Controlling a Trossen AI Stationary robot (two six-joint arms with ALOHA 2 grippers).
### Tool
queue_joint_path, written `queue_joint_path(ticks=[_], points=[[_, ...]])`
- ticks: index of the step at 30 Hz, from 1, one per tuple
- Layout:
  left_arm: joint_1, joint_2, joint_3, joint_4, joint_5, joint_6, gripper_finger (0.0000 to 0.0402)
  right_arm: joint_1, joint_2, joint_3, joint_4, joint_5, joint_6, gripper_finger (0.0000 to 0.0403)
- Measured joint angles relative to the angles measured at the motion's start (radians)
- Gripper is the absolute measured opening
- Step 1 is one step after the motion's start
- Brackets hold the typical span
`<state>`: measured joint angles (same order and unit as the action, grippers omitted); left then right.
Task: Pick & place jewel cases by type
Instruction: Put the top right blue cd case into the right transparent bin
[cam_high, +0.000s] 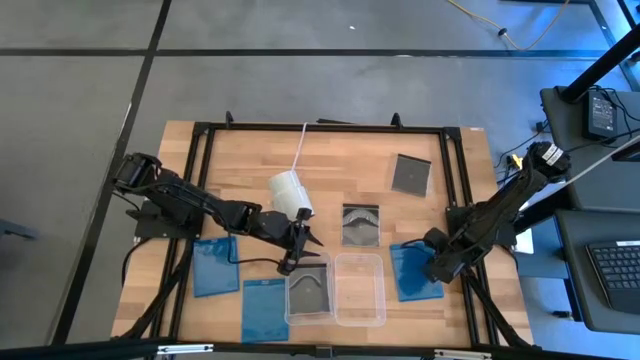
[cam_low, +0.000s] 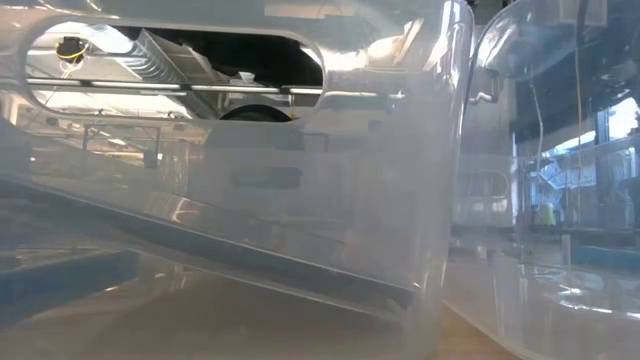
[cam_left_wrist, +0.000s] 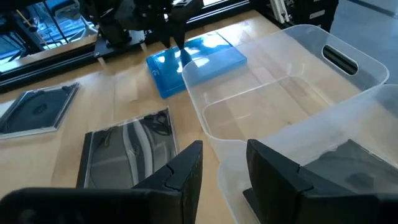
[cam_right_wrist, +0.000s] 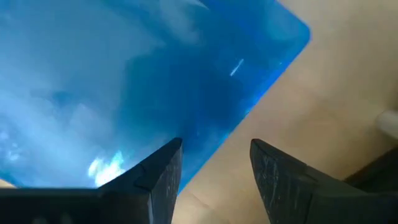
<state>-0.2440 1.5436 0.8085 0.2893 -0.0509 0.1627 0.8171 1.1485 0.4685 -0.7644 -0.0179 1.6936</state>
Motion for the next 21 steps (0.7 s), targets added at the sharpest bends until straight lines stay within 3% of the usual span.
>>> queue_joint_path(ticks=[7,14,21], points=[[0.005,0.000,0.000,0.000,0.000,0.000,0.0122,0.001,-0.002,-0.028,0.007,0.042,-0.015,0.0193],[0.037,0.000,0.000,0.000,-0.001,0.000,0.0122,-0.014,0.000,-0.033,-0.016,0.248,-0.031,0.0193],[0.046,-0.001,0.000,0.000,-0.001,-0.002,0.0124,-0.099,0.002,-0.034,-0.044,0.332,-0.028,0.0193]])
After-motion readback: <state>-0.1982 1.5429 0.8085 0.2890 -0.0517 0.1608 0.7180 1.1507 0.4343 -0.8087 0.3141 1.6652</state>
